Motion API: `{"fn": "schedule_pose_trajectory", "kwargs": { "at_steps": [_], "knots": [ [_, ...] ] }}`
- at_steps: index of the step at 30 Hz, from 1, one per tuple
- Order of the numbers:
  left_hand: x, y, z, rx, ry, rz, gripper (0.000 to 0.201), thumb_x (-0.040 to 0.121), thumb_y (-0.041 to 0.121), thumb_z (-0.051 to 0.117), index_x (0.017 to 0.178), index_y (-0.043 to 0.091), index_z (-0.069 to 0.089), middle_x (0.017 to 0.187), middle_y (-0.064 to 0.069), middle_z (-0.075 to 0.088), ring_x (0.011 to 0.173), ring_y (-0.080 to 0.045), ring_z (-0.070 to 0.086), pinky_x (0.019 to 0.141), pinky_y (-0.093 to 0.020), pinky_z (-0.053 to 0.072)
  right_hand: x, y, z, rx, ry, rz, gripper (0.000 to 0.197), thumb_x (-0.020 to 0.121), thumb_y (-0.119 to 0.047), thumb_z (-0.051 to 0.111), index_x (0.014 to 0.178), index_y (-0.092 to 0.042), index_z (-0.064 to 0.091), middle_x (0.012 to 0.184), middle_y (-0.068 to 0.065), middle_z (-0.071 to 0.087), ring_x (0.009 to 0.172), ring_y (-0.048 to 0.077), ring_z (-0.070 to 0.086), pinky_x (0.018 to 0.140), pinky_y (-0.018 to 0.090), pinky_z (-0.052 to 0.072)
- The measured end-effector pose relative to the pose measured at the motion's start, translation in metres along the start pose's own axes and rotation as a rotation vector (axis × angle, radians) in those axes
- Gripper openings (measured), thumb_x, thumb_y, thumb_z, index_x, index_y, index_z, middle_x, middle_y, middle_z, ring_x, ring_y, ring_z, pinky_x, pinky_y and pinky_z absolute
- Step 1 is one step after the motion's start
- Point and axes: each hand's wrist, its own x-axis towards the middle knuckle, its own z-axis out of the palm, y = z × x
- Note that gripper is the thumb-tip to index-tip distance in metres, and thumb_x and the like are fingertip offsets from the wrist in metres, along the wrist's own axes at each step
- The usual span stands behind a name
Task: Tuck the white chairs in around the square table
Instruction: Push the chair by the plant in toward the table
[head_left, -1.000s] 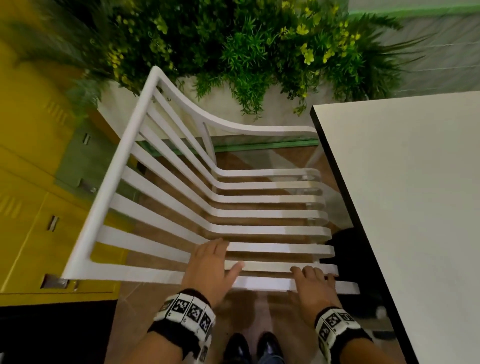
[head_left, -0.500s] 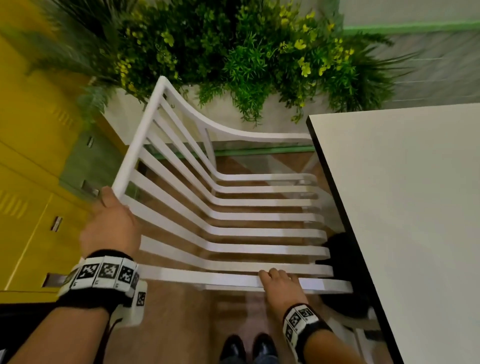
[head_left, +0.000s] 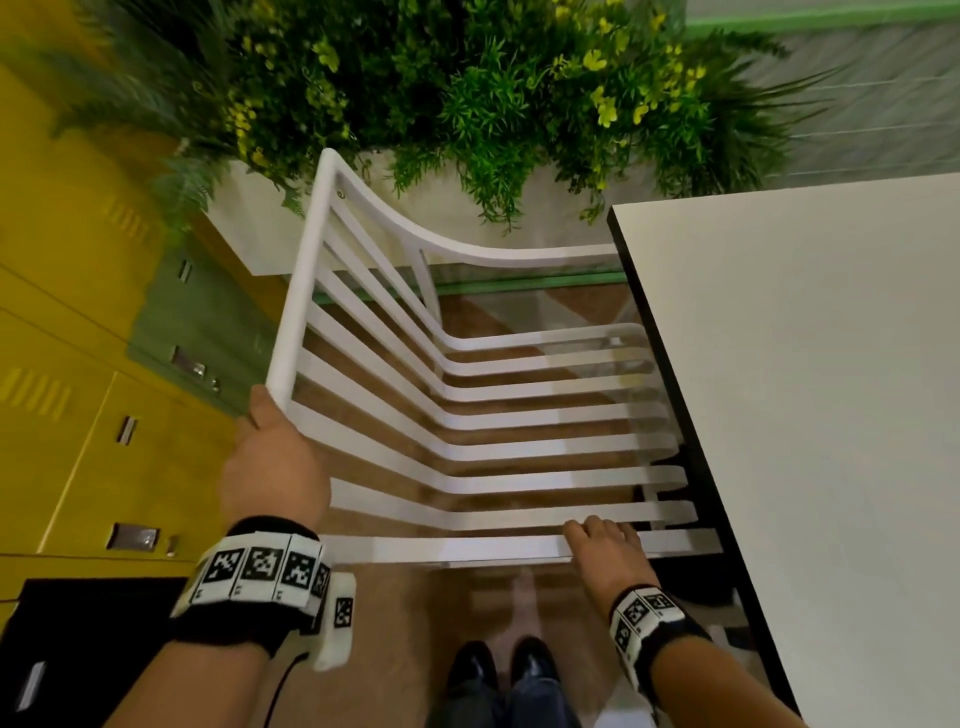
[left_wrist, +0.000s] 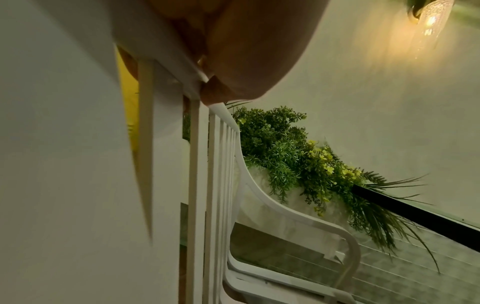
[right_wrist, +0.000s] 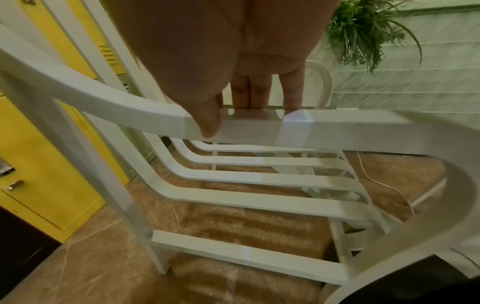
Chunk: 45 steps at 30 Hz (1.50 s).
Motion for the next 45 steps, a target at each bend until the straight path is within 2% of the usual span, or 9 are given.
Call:
{"fn": "schedule_pose_trajectory", "kwargs": {
  "at_steps": [6, 14, 18, 21, 29, 34, 41, 43, 45],
  "knots": [
    [0.002, 0.006, -0.001, -0.01, 0.033, 0.044, 0.053, 0.092, 0.008, 0.048, 0.14, 0.003, 0.025, 0.111, -0.031, 0.054, 0.085, -0.048, 0.058, 0.065, -0.052, 0.048, 0.009, 0.005, -0.005, -0.122, -0.085, 0.008, 0.054, 0.085, -0.007, 0.057, 0.132, -0.017, 0.034, 0.131, 0.016, 0.049, 0.122, 0.034, 0.044, 0.107, 0.05, 0.031],
    [-0.012, -0.008, 0.0, -0.02, 0.021, -0.004, 0.053, 0.092, 0.006, 0.048, 0.14, 0.003, 0.024, 0.107, -0.033, 0.052, 0.081, -0.05, 0.056, 0.059, -0.052, 0.043, 0.004, -0.001, 0.003, -0.161, -0.129, 0.013, 0.045, 0.089, -0.013, 0.052, 0.132, -0.015, 0.037, 0.132, 0.018, 0.05, 0.122, 0.036, 0.044, 0.108, 0.051, 0.029],
    [-0.009, -0.006, 0.0, -0.004, 0.013, 0.003, 0.055, 0.092, 0.006, 0.049, 0.141, 0.005, 0.024, 0.11, -0.032, 0.052, 0.083, -0.051, 0.057, 0.061, -0.053, 0.048, 0.005, -0.002, -0.004, -0.188, -0.144, 0.006, 0.041, 0.089, -0.011, 0.051, 0.129, -0.013, 0.039, 0.126, 0.017, 0.055, 0.116, 0.036, 0.049, 0.101, 0.048, 0.038],
    [-0.012, -0.009, -0.001, -0.004, -0.002, -0.009, 0.057, 0.092, 0.006, 0.05, 0.142, 0.006, 0.022, 0.113, -0.031, 0.051, 0.085, -0.051, 0.057, 0.065, -0.056, 0.049, 0.001, -0.005, -0.004, -0.188, -0.163, 0.001, 0.037, 0.091, -0.01, 0.047, 0.128, -0.012, 0.041, 0.125, 0.018, 0.056, 0.115, 0.036, 0.05, 0.099, 0.048, 0.039],
    [-0.017, -0.011, 0.0, -0.008, 0.004, 0.024, 0.058, 0.092, 0.006, 0.05, 0.143, 0.006, 0.021, 0.111, -0.032, 0.051, 0.083, -0.05, 0.057, 0.064, -0.054, 0.048, -0.004, -0.001, -0.004, -0.155, -0.173, -0.001, 0.036, 0.092, -0.01, 0.047, 0.128, -0.013, 0.042, 0.125, 0.016, 0.056, 0.114, 0.034, 0.052, 0.095, 0.045, 0.043],
    [-0.027, -0.019, 0.002, -0.008, 0.029, 0.016, 0.057, 0.09, 0.004, 0.052, 0.14, 0.003, 0.025, 0.104, -0.034, 0.052, 0.078, -0.051, 0.056, 0.061, -0.056, 0.048, -0.006, -0.004, 0.005, -0.154, -0.231, 0.019, 0.043, 0.091, -0.012, 0.048, 0.133, -0.015, 0.036, 0.13, 0.017, 0.053, 0.12, 0.035, 0.048, 0.1, 0.048, 0.039],
    [-0.021, -0.008, 0.002, 0.023, -0.026, 0.018, 0.064, 0.088, 0.006, 0.055, 0.142, 0.003, 0.02, 0.109, -0.031, 0.051, 0.081, -0.047, 0.057, 0.061, -0.05, 0.048, -0.004, 0.001, -0.004, -0.137, -0.196, 0.011, 0.035, 0.093, -0.014, 0.049, 0.127, -0.014, 0.042, 0.125, 0.016, 0.056, 0.114, 0.033, 0.052, 0.096, 0.046, 0.042],
    [-0.022, -0.01, -0.001, -0.018, -0.048, 0.034, 0.067, 0.088, 0.008, 0.055, 0.143, 0.002, 0.018, 0.11, -0.031, 0.051, 0.081, -0.044, 0.055, 0.063, -0.049, 0.047, -0.009, 0.001, -0.001, -0.125, -0.186, 0.036, 0.042, 0.091, -0.016, 0.05, 0.131, -0.015, 0.038, 0.131, 0.017, 0.052, 0.12, 0.034, 0.047, 0.103, 0.049, 0.036],
    [-0.023, -0.014, -0.005, -0.072, -0.086, 0.044, 0.071, 0.087, 0.009, 0.055, 0.145, 0.003, 0.016, 0.114, -0.03, 0.05, 0.083, -0.041, 0.053, 0.066, -0.049, 0.046, -0.017, -0.003, 0.0, -0.1, -0.188, 0.062, 0.058, 0.089, -0.012, 0.05, 0.142, -0.015, 0.025, 0.144, 0.02, 0.038, 0.132, 0.036, 0.032, 0.112, 0.053, 0.022]
  ]
}}
